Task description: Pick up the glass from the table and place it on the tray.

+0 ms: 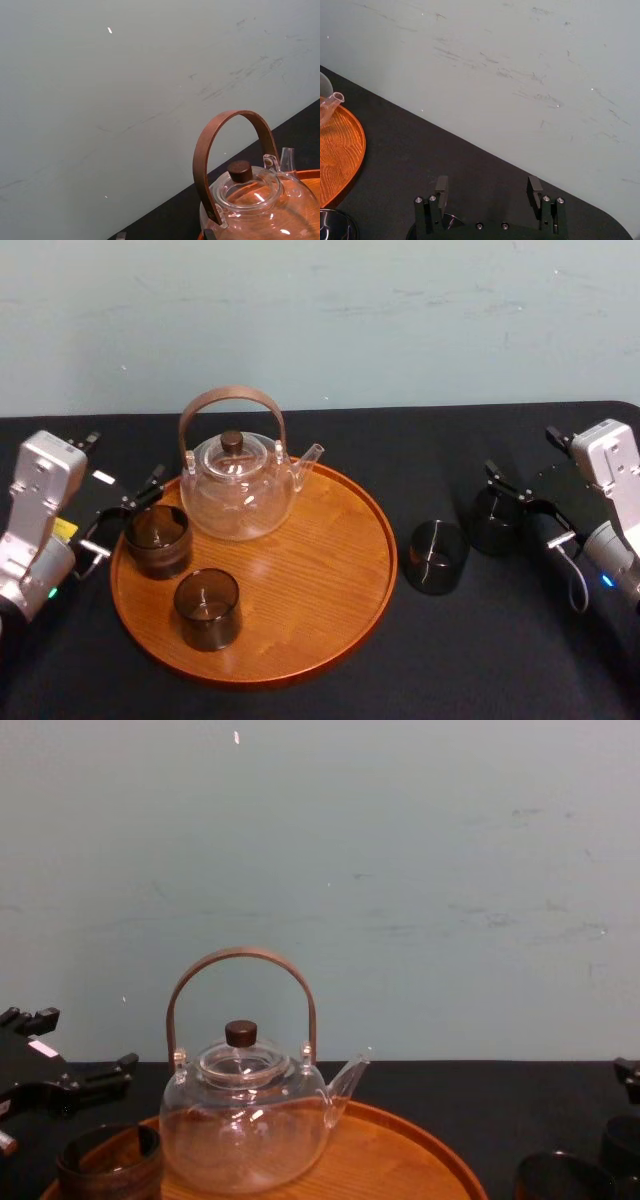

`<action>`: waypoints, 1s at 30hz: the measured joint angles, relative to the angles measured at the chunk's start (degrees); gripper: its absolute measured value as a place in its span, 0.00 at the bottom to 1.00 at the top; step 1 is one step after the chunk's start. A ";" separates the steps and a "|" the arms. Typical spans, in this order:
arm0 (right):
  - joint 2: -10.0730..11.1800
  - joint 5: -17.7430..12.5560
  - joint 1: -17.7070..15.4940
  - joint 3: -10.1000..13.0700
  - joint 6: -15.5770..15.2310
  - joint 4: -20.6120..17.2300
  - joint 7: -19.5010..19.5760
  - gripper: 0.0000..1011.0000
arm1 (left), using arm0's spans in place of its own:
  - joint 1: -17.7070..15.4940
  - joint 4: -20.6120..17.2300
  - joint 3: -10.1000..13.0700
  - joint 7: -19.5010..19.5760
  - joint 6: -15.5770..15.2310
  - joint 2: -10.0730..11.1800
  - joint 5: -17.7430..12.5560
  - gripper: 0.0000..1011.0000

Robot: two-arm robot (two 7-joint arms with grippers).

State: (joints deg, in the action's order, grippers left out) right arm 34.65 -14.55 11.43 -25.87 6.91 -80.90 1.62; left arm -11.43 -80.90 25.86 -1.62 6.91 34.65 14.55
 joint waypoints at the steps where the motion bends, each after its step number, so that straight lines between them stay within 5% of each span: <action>1: 0.00 0.00 0.00 0.00 0.00 0.00 0.00 0.99 | 0.00 0.00 0.00 0.00 0.00 0.00 0.00 0.99; 30: 0.00 0.00 0.00 0.00 0.00 0.00 0.00 0.99 | 0.00 0.00 0.00 0.00 0.00 0.00 0.00 0.99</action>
State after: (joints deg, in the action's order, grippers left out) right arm 34.65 -14.55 11.43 -25.86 6.91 -80.90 1.62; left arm -11.43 -80.90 25.86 -1.62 6.90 34.65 14.55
